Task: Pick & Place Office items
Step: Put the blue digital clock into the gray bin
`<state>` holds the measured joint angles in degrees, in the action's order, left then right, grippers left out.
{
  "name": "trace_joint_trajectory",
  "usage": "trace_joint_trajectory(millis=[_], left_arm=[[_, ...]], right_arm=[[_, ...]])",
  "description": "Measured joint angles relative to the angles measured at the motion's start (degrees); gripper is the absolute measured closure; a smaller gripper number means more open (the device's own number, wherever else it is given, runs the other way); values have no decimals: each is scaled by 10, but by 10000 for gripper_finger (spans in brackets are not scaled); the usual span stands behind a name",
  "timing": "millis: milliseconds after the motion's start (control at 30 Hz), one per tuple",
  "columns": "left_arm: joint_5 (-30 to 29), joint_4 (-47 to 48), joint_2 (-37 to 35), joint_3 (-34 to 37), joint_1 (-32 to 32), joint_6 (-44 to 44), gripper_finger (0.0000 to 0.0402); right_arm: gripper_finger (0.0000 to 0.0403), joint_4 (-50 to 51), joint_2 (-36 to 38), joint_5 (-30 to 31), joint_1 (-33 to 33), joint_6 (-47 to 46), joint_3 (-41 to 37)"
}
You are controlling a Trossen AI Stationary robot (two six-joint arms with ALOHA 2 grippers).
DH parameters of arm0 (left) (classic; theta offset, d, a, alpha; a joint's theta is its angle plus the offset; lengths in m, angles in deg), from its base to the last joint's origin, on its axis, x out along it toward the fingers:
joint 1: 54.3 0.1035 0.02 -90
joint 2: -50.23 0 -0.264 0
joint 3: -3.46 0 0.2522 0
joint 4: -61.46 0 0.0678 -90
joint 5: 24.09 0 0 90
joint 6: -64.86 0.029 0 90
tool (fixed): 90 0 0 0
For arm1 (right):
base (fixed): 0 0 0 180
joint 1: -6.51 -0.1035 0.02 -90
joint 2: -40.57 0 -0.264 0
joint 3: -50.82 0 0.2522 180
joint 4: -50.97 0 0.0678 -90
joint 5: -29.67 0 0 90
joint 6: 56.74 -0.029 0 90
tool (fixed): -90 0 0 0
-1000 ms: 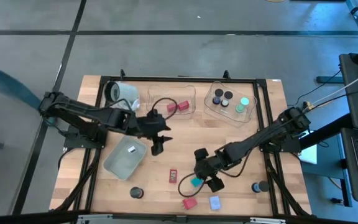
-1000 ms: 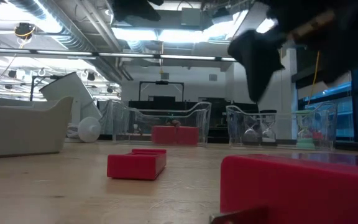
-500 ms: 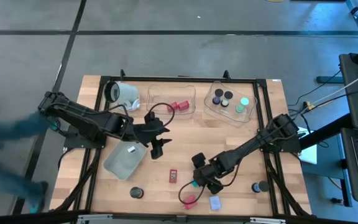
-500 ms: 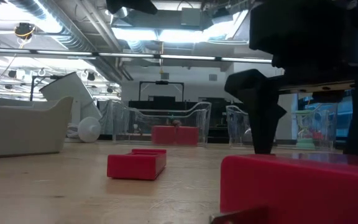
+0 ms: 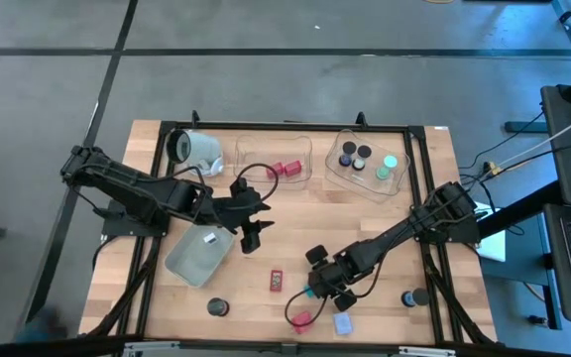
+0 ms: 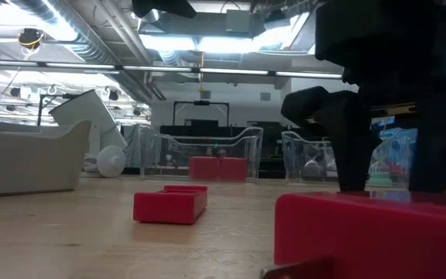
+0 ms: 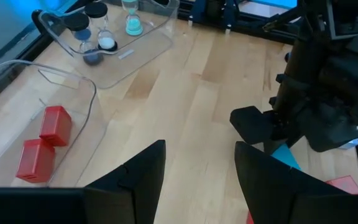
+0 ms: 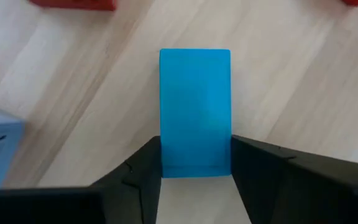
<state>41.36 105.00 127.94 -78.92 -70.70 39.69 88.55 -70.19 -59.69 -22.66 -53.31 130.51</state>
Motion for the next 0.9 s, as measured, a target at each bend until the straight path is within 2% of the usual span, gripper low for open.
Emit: trace_joint_trajectory(millis=[267, 400, 533, 733, 900], left_arm=[[0, 0, 0, 0, 0, -26, 205], [0, 0, 0, 0, 0, -26, 191], [1, 0, 0, 0, 0, -28, 171], [-3, -50, 5, 0, 18, -67, 147], [4, -122, 19, 0, 42, -115, 137]], right_arm=[[250, 47, 20, 60, 3, -110, -2], [244, 84, 73, 124, 9, -138, -2], [240, 110, 142, 159, 24, -154, -2], [241, 110, 231, 282, 51, -116, -1], [241, 108, 266, 405, 67, -46, -1]])
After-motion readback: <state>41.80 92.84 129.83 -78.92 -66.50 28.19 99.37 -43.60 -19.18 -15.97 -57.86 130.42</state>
